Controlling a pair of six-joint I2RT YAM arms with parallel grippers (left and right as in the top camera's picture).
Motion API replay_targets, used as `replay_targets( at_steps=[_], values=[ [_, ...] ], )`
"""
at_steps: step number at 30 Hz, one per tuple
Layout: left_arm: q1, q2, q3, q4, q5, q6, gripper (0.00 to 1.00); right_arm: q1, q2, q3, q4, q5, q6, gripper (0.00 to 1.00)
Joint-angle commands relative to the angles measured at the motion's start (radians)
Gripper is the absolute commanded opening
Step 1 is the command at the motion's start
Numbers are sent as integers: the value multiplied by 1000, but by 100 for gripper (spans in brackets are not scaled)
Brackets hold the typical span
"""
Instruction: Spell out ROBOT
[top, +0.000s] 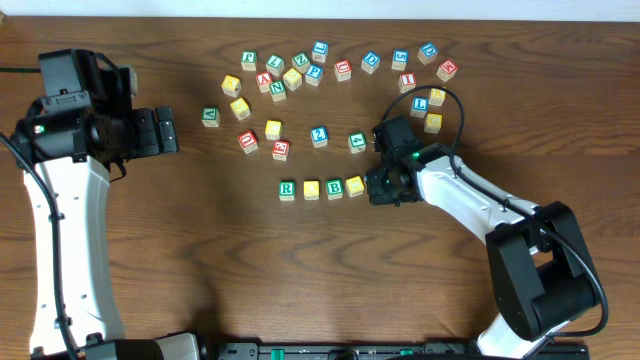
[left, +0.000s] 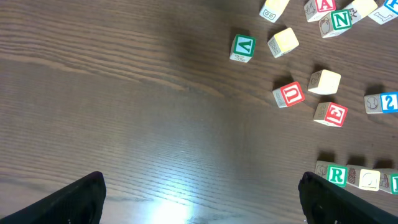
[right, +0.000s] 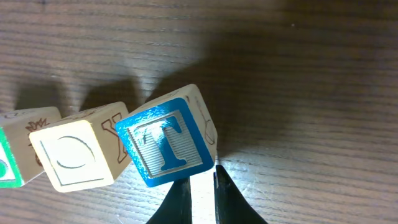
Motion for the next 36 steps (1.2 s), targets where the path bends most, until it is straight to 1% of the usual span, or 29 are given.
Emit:
replay_targets(
  at_steps=[1,5,9,11,13,17,27,36],
  values=[
    [3,-4,24,1,2,10,97,10,4,-2,3,-37,-23,8],
    [3,-4,24,1,2,10,98,4,-10,29,-39,-66,-38,3],
    [3,-4,24,1,2,10,98,-33,-63,92,-152,-61,-38,2],
    [3,-4,24,1,2,10,98,-58,-93,111,-176,-48,-38,3],
    [3,-4,24,1,2,10,98,-85,-111,112,-166,-20,-38,6],
    [3,-4,24,1,2,10,98,-114,-82,110,-134,-18,-38,6],
    [3,-4,24,1,2,10,98,-106,42,110,-43,-51,-42,6],
    [3,-4,24,1,2,10,98,-106,79,110,-7,-100,-61,7]
  ],
)
